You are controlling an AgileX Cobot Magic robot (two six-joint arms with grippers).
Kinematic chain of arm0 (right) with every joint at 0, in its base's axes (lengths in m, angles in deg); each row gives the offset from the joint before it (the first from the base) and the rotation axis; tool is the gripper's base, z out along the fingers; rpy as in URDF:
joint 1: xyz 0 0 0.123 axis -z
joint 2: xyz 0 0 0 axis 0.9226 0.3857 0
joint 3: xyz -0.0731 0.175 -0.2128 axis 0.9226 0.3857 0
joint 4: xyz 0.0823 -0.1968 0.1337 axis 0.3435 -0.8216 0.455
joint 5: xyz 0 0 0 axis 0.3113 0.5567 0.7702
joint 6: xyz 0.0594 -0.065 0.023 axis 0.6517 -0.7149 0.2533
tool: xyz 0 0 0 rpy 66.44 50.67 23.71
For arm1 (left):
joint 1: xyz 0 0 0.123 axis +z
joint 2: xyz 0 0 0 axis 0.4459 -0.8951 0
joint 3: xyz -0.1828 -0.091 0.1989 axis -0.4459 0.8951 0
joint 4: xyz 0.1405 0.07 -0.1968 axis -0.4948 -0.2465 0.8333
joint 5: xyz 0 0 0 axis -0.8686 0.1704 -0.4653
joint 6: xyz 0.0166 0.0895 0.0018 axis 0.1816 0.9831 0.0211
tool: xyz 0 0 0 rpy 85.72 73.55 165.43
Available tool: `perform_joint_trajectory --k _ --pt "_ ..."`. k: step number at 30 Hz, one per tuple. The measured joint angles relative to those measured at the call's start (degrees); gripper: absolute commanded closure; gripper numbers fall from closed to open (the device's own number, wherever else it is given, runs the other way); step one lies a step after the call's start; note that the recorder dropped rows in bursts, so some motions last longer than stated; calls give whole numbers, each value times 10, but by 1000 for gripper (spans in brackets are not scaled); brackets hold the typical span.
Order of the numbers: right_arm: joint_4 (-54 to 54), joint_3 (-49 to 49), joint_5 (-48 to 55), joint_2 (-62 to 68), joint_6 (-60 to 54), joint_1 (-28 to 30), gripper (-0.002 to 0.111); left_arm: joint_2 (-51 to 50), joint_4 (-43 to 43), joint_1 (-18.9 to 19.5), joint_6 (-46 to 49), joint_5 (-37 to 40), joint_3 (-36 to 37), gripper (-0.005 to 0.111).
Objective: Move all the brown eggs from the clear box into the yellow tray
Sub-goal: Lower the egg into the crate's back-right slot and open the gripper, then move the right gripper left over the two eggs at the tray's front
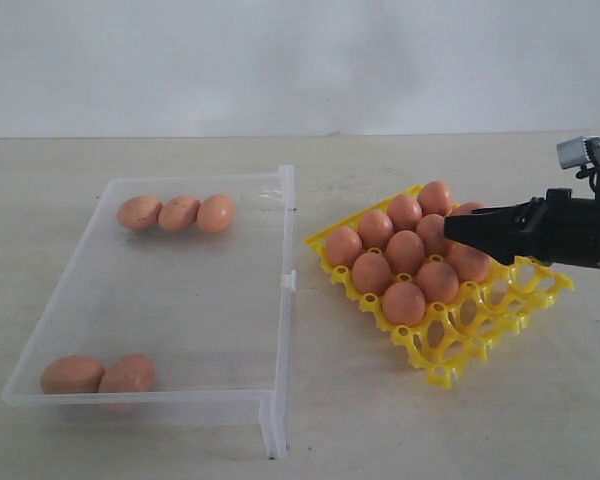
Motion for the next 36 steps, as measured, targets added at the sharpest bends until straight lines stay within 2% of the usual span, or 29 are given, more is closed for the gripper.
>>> perform_joint_trajectory --k 5,7,10,13,19,21,22,24,25,28,29,30,34,36 --pt "5 0 -43 0 2 0 45 0 0 0 0 0 0 111" --pt "8 0 -46 -5 15 -6 55 0 0 0 0 0 0 111" --pt "20 0 -46 -29 23 -34 84 0 0 0 0 0 0 111" --pt "45 0 -46 -62 22 -95 109 0 0 0 0 0 0 111" --pt "124 -86 -22 -96 8 -319 108 0 0 0 0 0 0 111" --pt "136 -136 71 -97 3 -397 108 0 0 0 0 0 0 111" --pt "138 -164 154 -97 -4 -439 108 0 0 0 0 0 0 111" --pt "137 -225 347 -95 -19 -515 108 0 0 0 0 0 0 111" --pt "136 -259 495 -86 -26 -561 108 0 0 0 0 0 0 111" --pt "170 -363 790 -48 -70 -637 108 0 0 0 0 0 0 111" --pt "205 -390 848 -33 -104 -650 108 0 0 0 0 0 0 111" --pt "255 -418 906 -23 -149 -657 108 0 0 0 0 0 0 111" --pt "639 -570 1109 20 -434 -657 108 0 0 0 0 0 0 111" --pt "791 -634 1202 40 -505 -653 108 0 0 0 0 0 0 111"
